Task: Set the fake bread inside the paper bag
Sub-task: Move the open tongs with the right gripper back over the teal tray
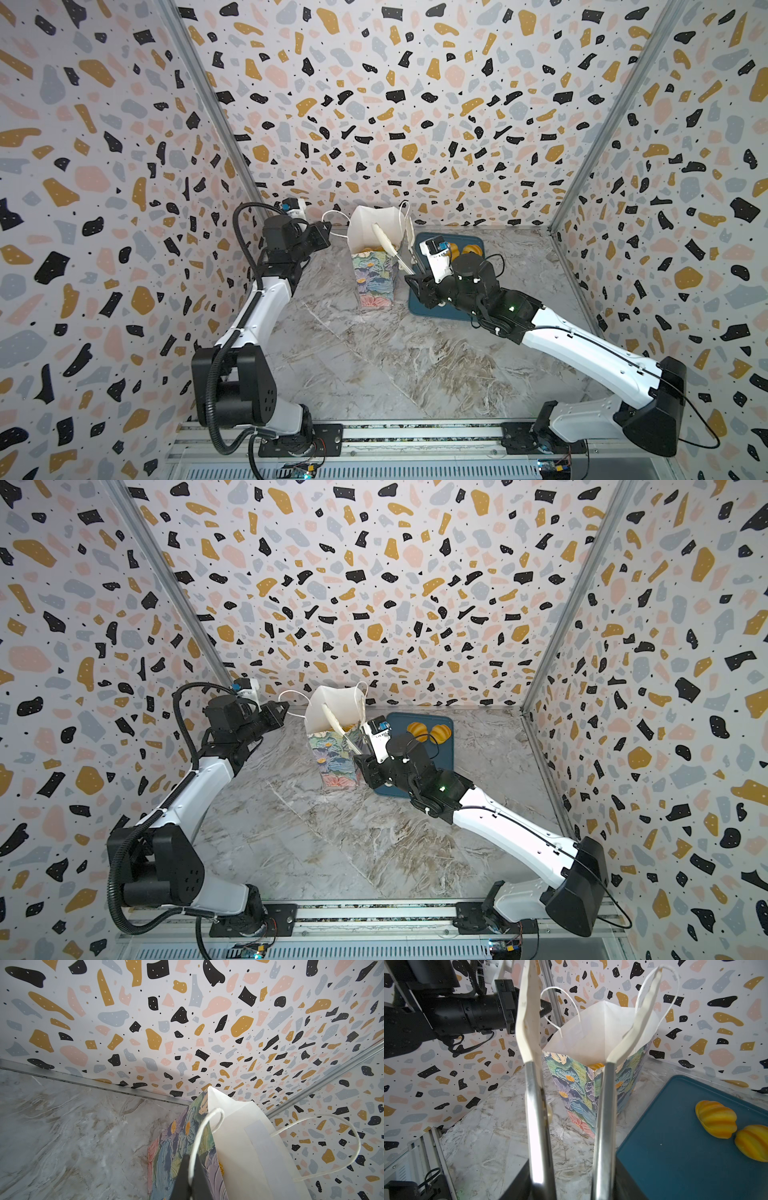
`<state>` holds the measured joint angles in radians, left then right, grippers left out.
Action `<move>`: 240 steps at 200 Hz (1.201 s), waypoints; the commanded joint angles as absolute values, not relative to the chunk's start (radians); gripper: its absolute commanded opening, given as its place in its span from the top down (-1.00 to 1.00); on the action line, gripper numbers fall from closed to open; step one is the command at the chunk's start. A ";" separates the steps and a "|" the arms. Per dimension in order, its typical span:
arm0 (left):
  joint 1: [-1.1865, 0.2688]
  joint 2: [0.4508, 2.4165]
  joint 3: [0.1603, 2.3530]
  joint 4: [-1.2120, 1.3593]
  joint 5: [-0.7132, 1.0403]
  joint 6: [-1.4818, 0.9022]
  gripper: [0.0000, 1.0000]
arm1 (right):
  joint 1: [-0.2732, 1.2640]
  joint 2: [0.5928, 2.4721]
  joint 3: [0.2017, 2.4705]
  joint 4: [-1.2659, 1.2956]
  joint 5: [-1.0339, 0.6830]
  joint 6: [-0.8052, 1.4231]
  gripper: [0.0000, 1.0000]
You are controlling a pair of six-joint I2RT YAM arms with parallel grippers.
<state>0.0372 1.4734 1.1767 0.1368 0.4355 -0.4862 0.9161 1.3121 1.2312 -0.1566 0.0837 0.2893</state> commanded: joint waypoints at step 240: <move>0.034 1.461 1.157 0.199 0.441 -0.490 1.00 | 0.597 1.148 1.008 -0.174 0.076 0.112 0.02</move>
<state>0.0372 1.4658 1.1690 0.1440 0.4355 -0.4866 0.6579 1.1503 1.0176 -0.2375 0.1417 0.1436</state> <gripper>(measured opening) 0.046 0.492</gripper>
